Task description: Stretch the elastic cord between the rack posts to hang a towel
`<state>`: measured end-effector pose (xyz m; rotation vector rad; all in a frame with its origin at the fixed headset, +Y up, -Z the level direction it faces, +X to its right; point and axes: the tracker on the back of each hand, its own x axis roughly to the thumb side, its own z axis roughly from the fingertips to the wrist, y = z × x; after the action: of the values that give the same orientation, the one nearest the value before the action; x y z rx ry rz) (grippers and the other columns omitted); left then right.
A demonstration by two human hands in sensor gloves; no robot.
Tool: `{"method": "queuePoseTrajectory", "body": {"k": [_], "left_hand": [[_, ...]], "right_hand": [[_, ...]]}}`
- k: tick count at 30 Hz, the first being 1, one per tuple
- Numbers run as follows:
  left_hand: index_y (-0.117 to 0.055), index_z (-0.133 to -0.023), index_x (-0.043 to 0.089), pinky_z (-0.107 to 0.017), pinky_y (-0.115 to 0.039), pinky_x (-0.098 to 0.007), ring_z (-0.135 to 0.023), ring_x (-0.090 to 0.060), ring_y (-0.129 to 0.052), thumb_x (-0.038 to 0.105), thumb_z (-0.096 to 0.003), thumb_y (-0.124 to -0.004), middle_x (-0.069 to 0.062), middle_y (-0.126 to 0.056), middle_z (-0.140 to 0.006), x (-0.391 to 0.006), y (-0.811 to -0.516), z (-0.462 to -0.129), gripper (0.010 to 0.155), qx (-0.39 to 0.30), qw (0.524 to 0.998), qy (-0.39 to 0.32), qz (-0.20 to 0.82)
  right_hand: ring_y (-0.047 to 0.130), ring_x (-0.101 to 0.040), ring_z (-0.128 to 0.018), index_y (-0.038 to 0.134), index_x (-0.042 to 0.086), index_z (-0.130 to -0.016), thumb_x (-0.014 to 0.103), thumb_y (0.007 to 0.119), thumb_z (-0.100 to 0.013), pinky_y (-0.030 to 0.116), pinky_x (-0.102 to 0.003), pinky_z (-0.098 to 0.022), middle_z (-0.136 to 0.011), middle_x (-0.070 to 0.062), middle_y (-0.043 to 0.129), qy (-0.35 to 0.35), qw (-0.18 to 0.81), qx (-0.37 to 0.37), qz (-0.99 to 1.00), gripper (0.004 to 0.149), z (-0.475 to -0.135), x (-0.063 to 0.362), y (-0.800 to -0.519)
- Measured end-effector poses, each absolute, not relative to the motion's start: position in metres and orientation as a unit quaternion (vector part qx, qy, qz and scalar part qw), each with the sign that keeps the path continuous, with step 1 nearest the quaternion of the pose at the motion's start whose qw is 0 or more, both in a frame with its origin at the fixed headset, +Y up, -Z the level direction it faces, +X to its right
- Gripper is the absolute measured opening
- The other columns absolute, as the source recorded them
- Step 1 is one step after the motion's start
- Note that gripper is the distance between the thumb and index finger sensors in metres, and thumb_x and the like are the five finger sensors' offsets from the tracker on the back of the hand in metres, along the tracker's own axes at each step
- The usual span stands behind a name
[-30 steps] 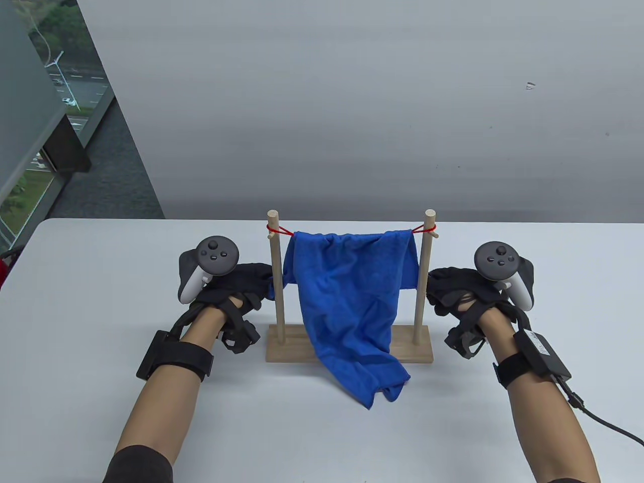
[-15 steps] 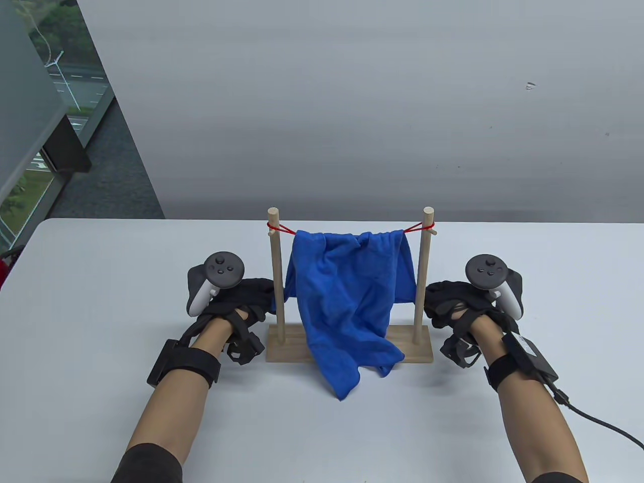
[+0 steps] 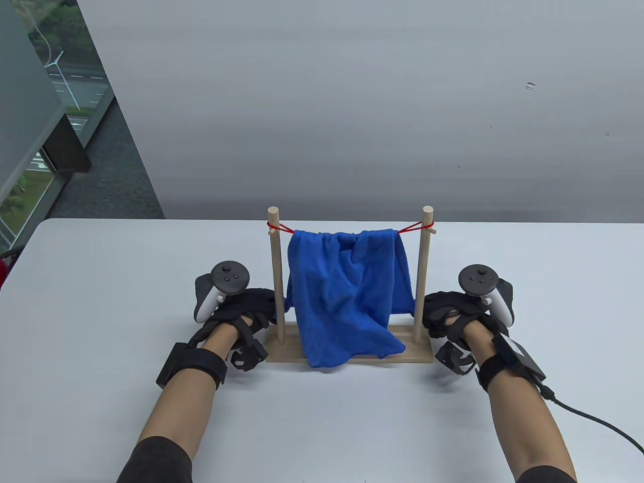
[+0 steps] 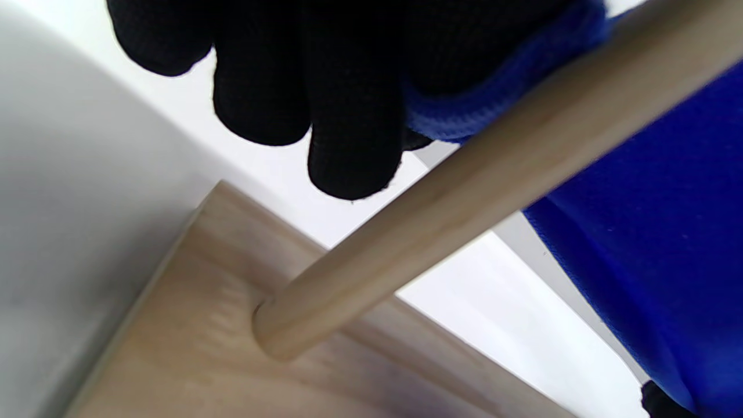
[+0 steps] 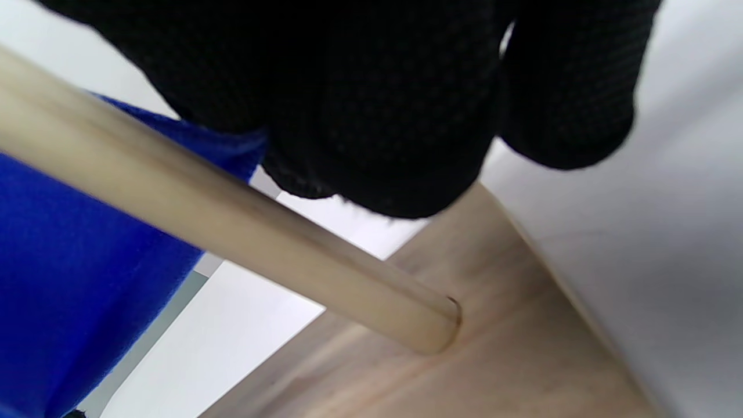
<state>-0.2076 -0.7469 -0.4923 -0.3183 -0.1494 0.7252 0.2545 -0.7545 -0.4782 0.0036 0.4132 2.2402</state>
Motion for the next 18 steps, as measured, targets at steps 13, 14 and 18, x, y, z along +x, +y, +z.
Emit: {"method": "queuePoseTrajectory", "body": {"k": [13, 14, 18], "left_hand": [[-0.097, -0.077, 0.022, -0.061, -0.072, -0.056, -0.071, -0.032, -0.095, 0.043, -0.0412, -0.089, 0.002, -0.108, -0.063, -0.208, -0.765, -0.498, 0.042, -0.212, 0.898, -0.056, 0.382], [-0.097, -0.076, 0.023, -0.061, -0.072, -0.055, -0.071, -0.032, -0.095, 0.043, -0.0412, -0.088, 0.002, -0.108, -0.063, -0.209, -0.764, -0.498, 0.042, -0.21, 0.898, -0.06, 0.382], [-0.094, -0.08, 0.024, -0.066, -0.065, -0.059, -0.08, -0.036, -0.089, 0.05, -0.0446, -0.081, -0.001, -0.104, -0.076, -0.211, -0.764, -0.496, 0.046, -0.247, 0.873, -0.068, 0.415]], "right_hand": [[0.1, -0.016, -0.028, 0.093, 0.01, -0.071, 0.037, 0.082, -0.042, 0.083, -0.048, -0.038, -0.052, -0.006, 0.097, 0.179, 0.432, 0.002, 0.884, 0.041, -0.475, 0.257, -0.771], [0.1, -0.017, -0.029, 0.093, 0.01, -0.072, 0.037, 0.082, -0.042, 0.082, -0.049, -0.04, -0.053, -0.006, 0.096, 0.184, 0.43, 0.008, 0.884, 0.041, -0.475, 0.257, -0.771], [0.098, -0.024, -0.044, 0.087, 0.015, -0.079, 0.043, 0.078, -0.045, 0.078, -0.054, -0.045, -0.066, -0.01, 0.09, 0.176, 0.402, 0.035, 0.898, 0.045, -0.474, 0.256, -0.768]]}}
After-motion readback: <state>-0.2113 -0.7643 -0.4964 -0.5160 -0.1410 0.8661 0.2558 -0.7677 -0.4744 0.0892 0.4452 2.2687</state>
